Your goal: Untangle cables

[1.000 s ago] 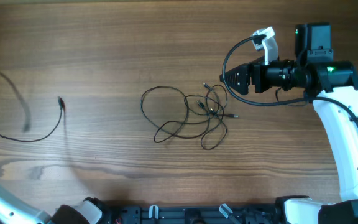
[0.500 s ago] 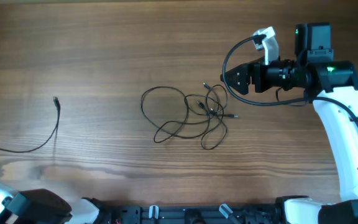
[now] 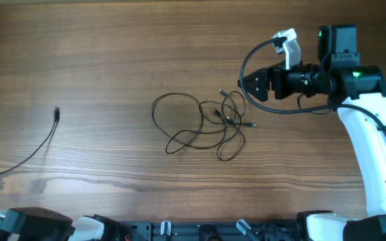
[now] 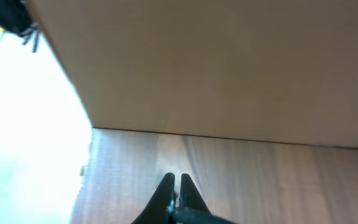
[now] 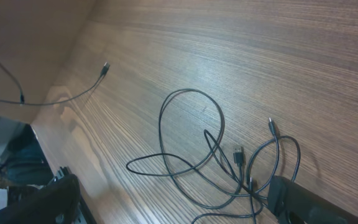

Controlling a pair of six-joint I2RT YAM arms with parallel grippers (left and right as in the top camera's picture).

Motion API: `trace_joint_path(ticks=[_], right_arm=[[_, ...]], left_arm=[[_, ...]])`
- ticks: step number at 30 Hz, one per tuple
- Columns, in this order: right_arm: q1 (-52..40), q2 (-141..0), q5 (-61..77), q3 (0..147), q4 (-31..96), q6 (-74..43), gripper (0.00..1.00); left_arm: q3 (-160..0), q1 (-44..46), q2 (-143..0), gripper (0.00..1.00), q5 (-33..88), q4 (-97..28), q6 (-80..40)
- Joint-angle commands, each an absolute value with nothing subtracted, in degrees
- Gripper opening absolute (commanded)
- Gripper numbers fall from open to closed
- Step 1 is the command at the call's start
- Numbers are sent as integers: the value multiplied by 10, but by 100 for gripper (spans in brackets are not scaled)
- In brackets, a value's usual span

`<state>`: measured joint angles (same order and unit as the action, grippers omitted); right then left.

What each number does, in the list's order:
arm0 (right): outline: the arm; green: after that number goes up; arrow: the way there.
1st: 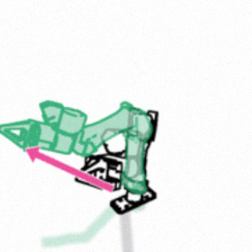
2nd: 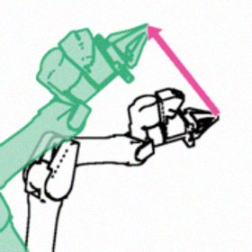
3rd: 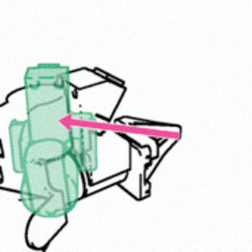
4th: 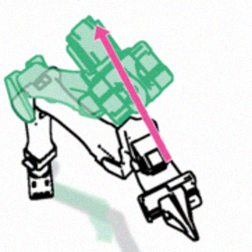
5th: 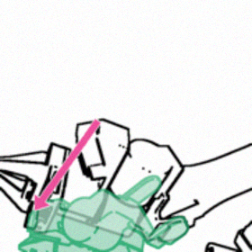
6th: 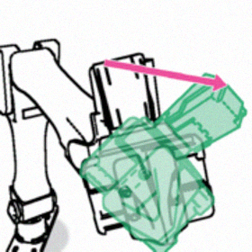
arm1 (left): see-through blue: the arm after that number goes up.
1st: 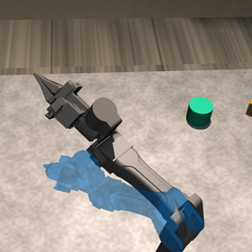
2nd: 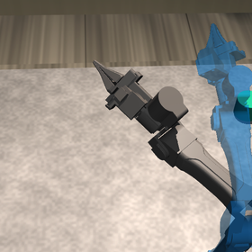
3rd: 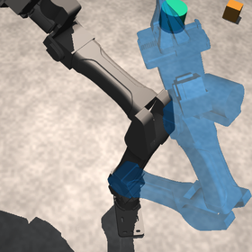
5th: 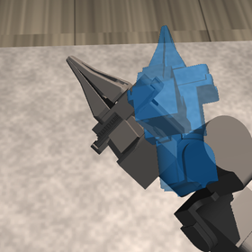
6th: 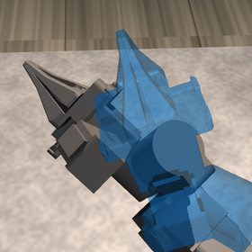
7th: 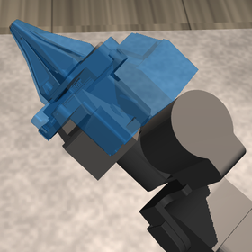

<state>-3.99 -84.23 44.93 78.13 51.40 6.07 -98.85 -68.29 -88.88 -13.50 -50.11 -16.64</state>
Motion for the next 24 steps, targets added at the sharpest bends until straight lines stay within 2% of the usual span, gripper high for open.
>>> trace_joint_path(ticks=[1, 8, 13, 16, 19, 20, 24], right_arm=[[-41, -848, 448, 783, 513, 58, 98], [-41, -848, 448, 783, 513, 58, 99], [-41, -848, 448, 783, 512, 58, 99], [-41, -848, 448, 783, 511, 58, 99], [-41, -848, 448, 783, 511, 50, 99], [-41, -848, 448, 783, 511, 45, 99], [-41, -848, 445, 783, 511, 45, 99]], left_arm=[[-992, -703, -881, 4, -171, -508, -152], [-992, -710, -877, 4, -207, -511, -159], [-992, -698, -878, 4, -77, -517, -153], [-992, -676, -880, 4, -20, -532, -152], [-992, -639, -886, 4, -20, -548, -152], [-992, -594, -900, 4, -20, -561, -156], [-992, -556, -926, 4, -9, -595, -222]])
